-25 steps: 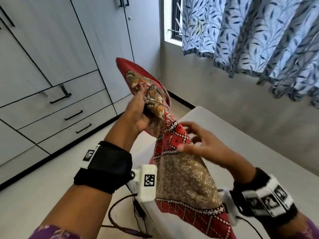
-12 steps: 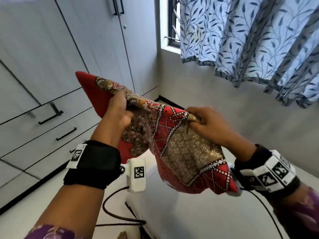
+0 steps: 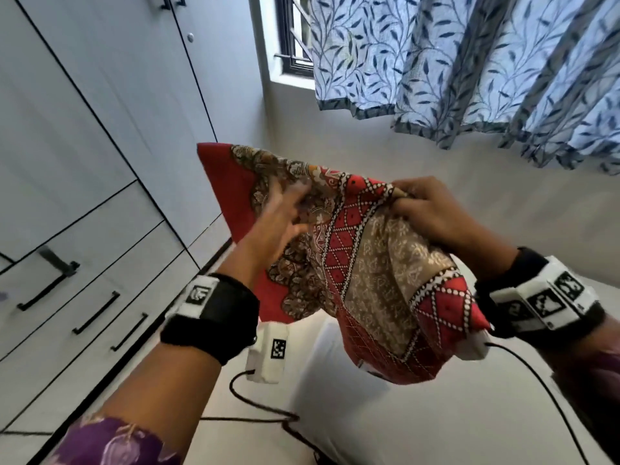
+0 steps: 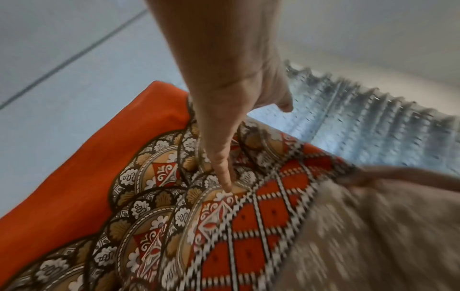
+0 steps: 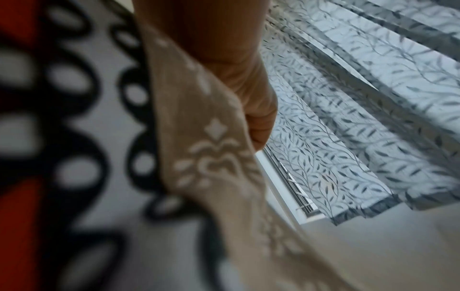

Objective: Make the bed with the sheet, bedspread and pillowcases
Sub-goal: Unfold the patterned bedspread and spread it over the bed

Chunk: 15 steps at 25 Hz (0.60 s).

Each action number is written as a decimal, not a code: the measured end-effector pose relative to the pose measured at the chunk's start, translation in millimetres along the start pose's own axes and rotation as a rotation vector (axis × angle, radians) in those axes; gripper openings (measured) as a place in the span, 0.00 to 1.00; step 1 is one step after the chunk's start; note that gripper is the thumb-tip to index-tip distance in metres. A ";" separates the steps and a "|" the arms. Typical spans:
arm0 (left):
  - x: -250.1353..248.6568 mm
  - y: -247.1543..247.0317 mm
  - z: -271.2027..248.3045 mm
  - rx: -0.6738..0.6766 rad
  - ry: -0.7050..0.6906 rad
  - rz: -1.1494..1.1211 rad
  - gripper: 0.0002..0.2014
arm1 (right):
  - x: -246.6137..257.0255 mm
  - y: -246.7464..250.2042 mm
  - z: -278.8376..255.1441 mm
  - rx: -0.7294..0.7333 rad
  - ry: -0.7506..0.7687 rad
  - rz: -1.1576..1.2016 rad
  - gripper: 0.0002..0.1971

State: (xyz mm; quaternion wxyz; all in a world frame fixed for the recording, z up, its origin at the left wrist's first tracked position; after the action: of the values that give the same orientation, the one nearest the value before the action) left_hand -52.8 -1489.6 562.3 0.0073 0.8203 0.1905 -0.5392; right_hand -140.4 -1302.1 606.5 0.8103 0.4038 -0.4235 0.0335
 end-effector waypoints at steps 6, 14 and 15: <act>39.8 -47.4 -19.9 0.194 -0.246 0.570 0.64 | 1.6 -17.6 37.6 -0.278 -0.190 0.273 0.05; -10.0 -34.5 -3.9 -0.251 -0.630 0.755 0.36 | -37.2 25.6 84.3 -0.662 -0.348 0.469 0.09; -16.5 -26.7 10.9 -0.256 -0.606 0.724 0.28 | -45.5 26.2 92.1 -0.751 -0.354 0.563 0.12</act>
State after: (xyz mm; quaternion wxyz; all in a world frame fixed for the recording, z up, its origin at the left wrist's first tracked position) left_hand -76.7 -1472.3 577.5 0.3501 0.6327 -0.0531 -0.6887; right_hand -240.6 -1334.3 619.5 0.7750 -0.0462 -0.6297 0.0270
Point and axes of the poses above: each hand's wrist, its own z-axis towards the middle knuckle, its own y-axis out of the back of the hand, x = y × z, the point moved 5 cm from there along z, towards the middle knuckle, and after that the axes turned 15 degrees about y, right-handed, at the moved point
